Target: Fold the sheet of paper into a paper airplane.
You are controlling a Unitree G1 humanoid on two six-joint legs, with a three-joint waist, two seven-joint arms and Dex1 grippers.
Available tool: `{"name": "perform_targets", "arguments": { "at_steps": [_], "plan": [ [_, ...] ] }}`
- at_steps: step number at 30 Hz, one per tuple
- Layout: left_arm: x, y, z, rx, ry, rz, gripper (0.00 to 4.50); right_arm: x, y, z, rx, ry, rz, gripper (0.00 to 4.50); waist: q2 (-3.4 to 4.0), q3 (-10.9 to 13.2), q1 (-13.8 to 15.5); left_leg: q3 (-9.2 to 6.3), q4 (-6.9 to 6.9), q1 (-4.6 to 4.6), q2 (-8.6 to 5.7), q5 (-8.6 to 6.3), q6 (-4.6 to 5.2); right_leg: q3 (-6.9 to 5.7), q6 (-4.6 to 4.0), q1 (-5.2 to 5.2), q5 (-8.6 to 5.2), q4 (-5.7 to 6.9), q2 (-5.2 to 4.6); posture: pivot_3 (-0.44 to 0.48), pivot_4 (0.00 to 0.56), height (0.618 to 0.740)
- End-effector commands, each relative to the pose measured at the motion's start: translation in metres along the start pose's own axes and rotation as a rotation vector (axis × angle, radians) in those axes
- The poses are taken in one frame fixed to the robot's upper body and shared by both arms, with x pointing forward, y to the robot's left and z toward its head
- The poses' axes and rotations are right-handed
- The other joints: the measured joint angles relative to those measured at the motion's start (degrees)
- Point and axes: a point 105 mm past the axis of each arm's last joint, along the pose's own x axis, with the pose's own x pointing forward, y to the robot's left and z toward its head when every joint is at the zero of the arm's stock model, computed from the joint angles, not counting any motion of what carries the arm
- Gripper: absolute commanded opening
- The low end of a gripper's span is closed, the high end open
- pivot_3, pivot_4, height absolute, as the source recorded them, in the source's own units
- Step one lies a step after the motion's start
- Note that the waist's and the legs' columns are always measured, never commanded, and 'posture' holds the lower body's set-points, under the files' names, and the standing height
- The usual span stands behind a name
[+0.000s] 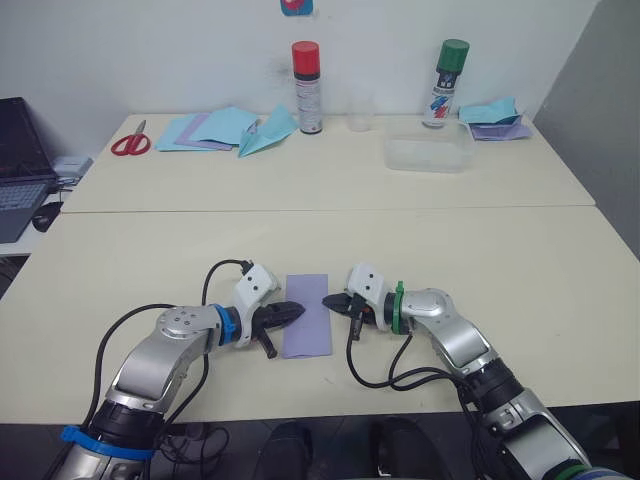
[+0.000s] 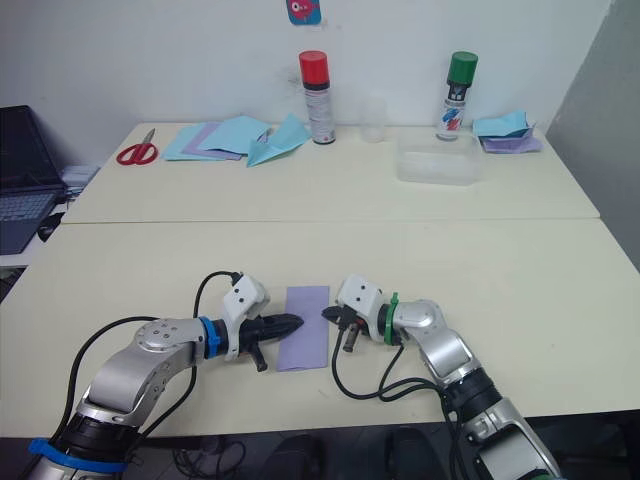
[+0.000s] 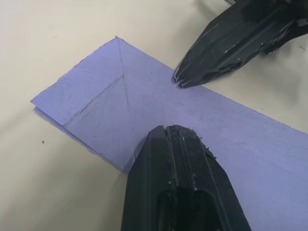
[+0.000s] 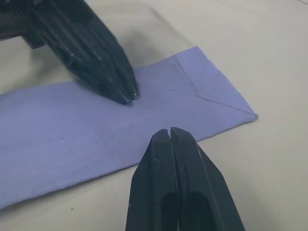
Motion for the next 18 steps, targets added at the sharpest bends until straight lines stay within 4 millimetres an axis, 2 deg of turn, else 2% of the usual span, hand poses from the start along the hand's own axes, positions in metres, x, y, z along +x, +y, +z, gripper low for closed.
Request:
{"name": "perform_targets", "arguments": {
  "at_steps": [1, 3, 7, 18],
  "plan": [
    [0.006, -0.005, -0.014, -0.017, 0.04, -0.012, 0.0, -0.001, -0.029, 0.018, -0.033, -0.036, -0.105, 0.03, 0.0, 0.0, 0.0, 0.01, 0.0, 0.0, 0.0, 0.0, 0.0, 0.01, 0.0, -0.01, 0.0, 0.0, 0.0, 0.0, 0.15, 0.74],
    [0.008, -0.006, -0.016, -0.001, 0.051, -0.018, 0.0, 0.002, -0.038, 0.017, -0.046, -0.019, -0.132, 0.03, 0.0, 0.0, 0.0, 0.01, 0.0, 0.01, -0.01, 0.0, 0.0, 0.0, -0.01, -0.01, 0.01, 0.02, 0.0, 0.0, 0.15, 0.74],
    [0.008, -0.005, -0.017, 0.003, 0.052, -0.02, 0.0, 0.007, -0.04, 0.015, -0.043, -0.011, -0.12, 0.03, 0.0, 0.0, 0.19, 0.0, -0.02, -0.01, -0.01, 0.0, 0.0, -0.02, -0.01, 0.0, 0.0, -0.02, 0.0, 0.0, 0.15, 0.74],
    [0.01, -0.004, -0.021, 0.022, 0.077, -0.022, 0.0, 0.013, -0.032, 0.012, -0.032, -0.005, -0.076, 0.03, 0.01, 0.0, 0.16, 0.0, -0.01, -0.02, -0.11, 0.0, 0.0, 0.01, -0.01, -0.02, 0.0, 0.02, -0.04, 0.0, 0.15, 0.74]
  ]
}}
